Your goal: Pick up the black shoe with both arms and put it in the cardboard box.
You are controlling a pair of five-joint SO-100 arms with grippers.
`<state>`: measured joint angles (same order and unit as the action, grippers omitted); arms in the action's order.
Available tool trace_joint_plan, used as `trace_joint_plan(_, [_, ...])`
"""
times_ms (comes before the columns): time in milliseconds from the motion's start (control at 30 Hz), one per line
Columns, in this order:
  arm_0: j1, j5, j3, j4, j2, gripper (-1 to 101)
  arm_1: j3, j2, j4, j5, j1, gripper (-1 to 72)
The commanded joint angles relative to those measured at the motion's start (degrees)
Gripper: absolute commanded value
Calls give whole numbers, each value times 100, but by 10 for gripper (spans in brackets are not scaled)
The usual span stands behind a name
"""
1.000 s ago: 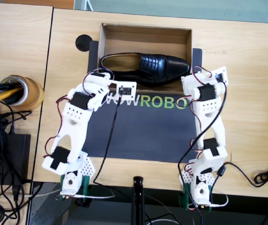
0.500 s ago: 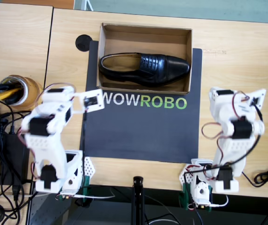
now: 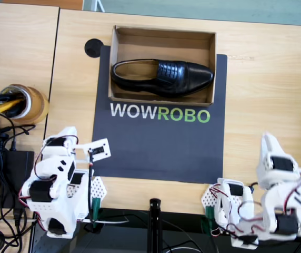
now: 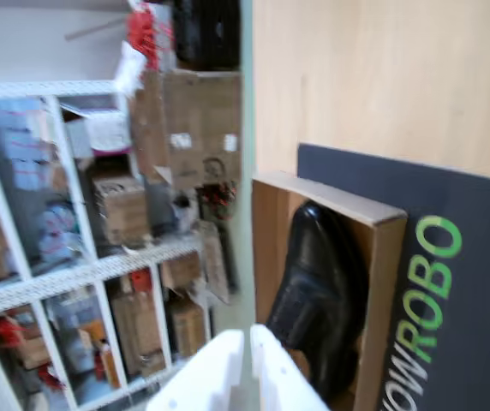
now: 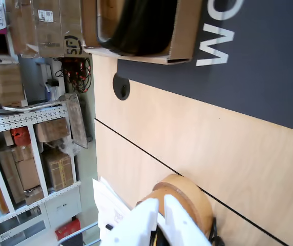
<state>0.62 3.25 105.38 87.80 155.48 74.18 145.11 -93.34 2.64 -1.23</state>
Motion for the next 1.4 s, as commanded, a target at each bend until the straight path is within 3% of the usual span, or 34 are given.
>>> trace_joint_plan(0, [141, -53, 580, -79, 659, -3, 888, 984, 343, 167, -299, -2])
trace_joint_plan(300, [193, -378, 2646, -589, 2206, -3, 3560, 3340, 1160, 659, -694, -2])
trace_joint_plan(667, [281, -668, 4403, -1160, 3507, -3, 5186, 4737, 1521, 1037, -800, -2])
trace_joint_plan(967, [448, -756, 5511, -1925, 3516, -3, 6170, 5010, 1881, 1063, -756, -2])
trace_joint_plan(1367, [202, -686, 6759, -2646, 3516, -2, 8499, 5027, 2883, 1143, -141, -2])
